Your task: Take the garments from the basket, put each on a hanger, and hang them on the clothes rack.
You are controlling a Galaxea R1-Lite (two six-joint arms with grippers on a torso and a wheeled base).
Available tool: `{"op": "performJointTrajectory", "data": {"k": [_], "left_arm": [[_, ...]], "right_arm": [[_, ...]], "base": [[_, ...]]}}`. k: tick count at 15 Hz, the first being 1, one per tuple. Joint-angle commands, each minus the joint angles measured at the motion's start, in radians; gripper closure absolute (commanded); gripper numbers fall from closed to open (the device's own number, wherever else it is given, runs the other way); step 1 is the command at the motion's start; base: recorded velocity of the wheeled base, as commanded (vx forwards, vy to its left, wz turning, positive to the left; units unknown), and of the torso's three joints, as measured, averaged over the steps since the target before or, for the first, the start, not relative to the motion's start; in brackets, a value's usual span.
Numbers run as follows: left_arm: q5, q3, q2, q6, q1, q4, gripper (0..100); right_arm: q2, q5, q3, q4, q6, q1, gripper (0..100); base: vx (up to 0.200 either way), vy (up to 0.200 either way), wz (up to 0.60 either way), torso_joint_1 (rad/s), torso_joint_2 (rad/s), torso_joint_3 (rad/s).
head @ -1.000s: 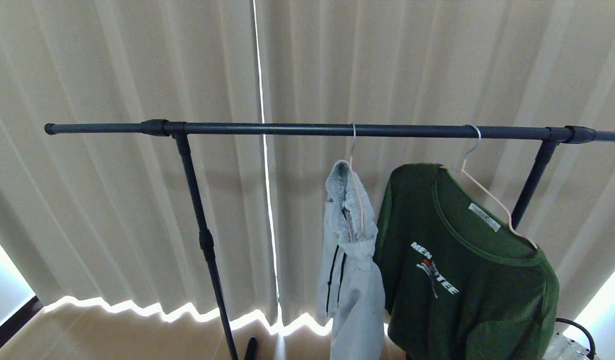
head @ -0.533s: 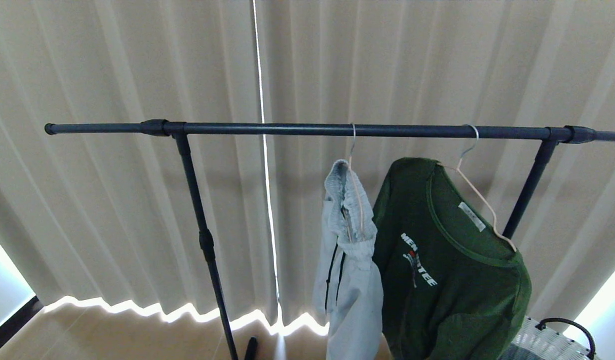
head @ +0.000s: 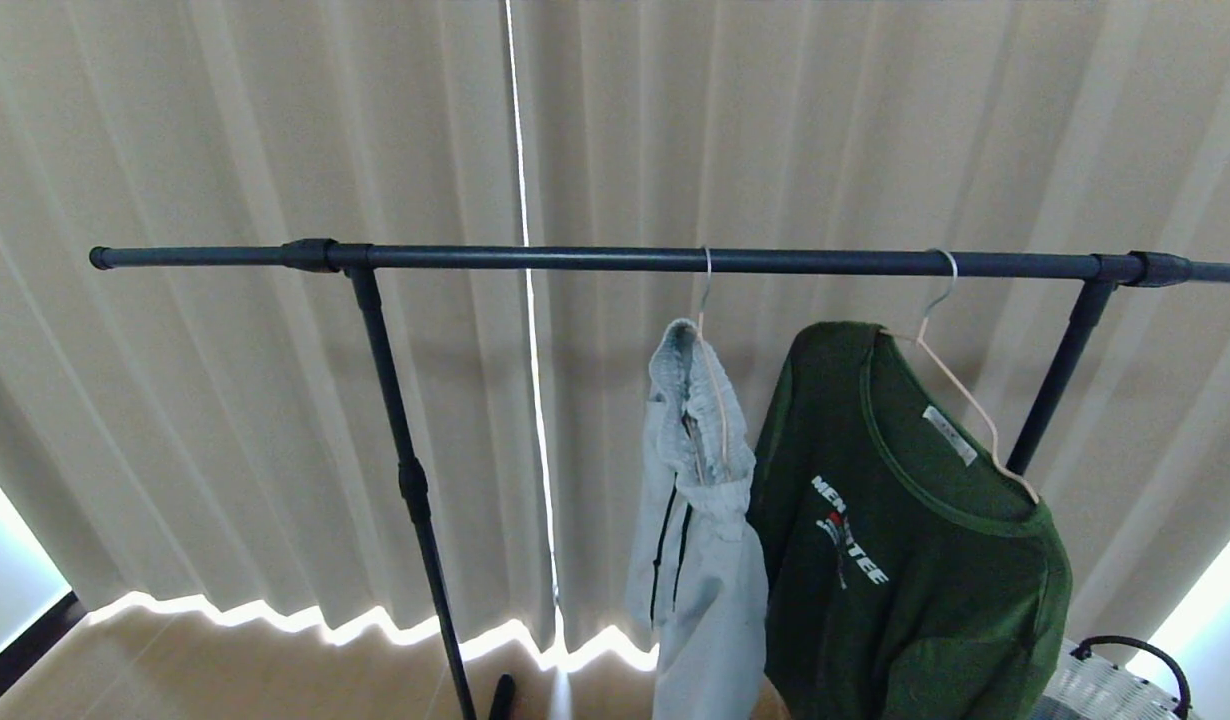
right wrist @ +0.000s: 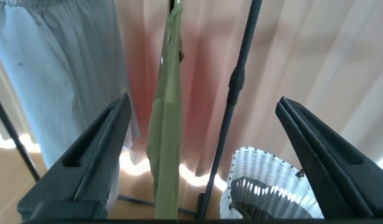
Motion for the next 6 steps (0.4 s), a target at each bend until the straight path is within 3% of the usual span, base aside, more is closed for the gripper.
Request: {"op": "performJointTrajectory", "data": {"k": [1,6], "left_arm": [[0.0,0.0,0.003,0.001,0.002,0.0,0],[0.0,0.0,0.003,-0.001,0.0,0.0,0]], "right_arm": [[0.0,0.0,0.004,-0.004,0.001,0.002,0],[0.0,-0.006,0.004,-0.004,0.002,0.0,0]], "base": [[0.0,0.0,0.0,0.0,0.0,0.0],[0.0,0.0,0.0,0.0,0.0,0.0]]}}
